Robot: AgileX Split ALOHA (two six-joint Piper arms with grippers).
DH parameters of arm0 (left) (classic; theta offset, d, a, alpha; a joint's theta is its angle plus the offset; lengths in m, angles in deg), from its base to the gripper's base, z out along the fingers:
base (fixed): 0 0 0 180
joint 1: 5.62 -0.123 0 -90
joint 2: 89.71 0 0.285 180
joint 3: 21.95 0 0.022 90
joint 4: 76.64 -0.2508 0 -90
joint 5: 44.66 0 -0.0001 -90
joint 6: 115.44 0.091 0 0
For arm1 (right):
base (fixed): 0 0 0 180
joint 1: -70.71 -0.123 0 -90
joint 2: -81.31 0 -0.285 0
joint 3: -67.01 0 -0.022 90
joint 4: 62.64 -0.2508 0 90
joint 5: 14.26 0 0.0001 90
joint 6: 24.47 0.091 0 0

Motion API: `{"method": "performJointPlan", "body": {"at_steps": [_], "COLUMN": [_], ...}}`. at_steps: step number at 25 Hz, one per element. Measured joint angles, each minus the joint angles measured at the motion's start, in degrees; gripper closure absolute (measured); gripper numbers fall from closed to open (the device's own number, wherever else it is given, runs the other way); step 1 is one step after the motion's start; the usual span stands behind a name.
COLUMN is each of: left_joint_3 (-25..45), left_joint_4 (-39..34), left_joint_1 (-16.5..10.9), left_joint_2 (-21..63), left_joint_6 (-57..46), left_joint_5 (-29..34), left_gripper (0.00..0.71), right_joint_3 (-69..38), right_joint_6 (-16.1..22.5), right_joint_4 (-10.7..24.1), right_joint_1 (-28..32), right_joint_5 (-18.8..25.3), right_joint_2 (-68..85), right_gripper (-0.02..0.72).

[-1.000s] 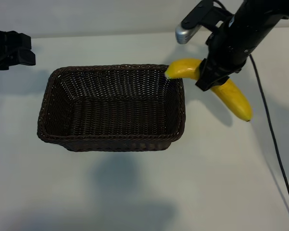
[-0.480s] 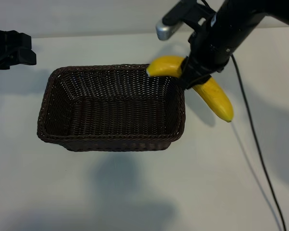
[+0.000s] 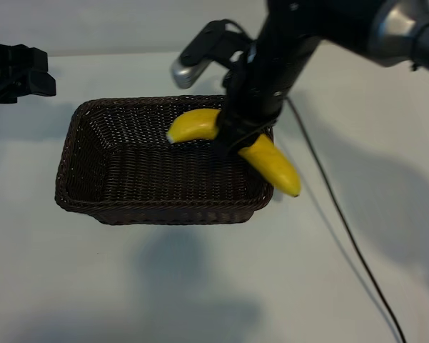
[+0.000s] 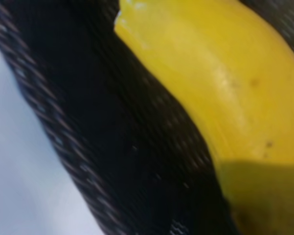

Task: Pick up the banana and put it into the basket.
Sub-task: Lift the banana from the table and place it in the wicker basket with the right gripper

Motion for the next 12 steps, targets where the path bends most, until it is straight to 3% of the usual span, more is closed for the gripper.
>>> {"method": "performJointPlan", "body": {"at_steps": [12], "left_joint_3": [0.00], "left_joint_4": [0.19], "left_joint_1": [0.00], "left_joint_2": [0.00], "left_joint_6": [0.31], "left_joint_5": [0.72], "left_gripper": [0.121], "right_joint_3": [6.82], "right_joint_6": [-0.43], "right_joint_4": [1.06], "right_joint_1": [-3.57], "right_joint_5": [0.78], "right_joint_2": [-4.23], "right_gripper": [0.295]}}
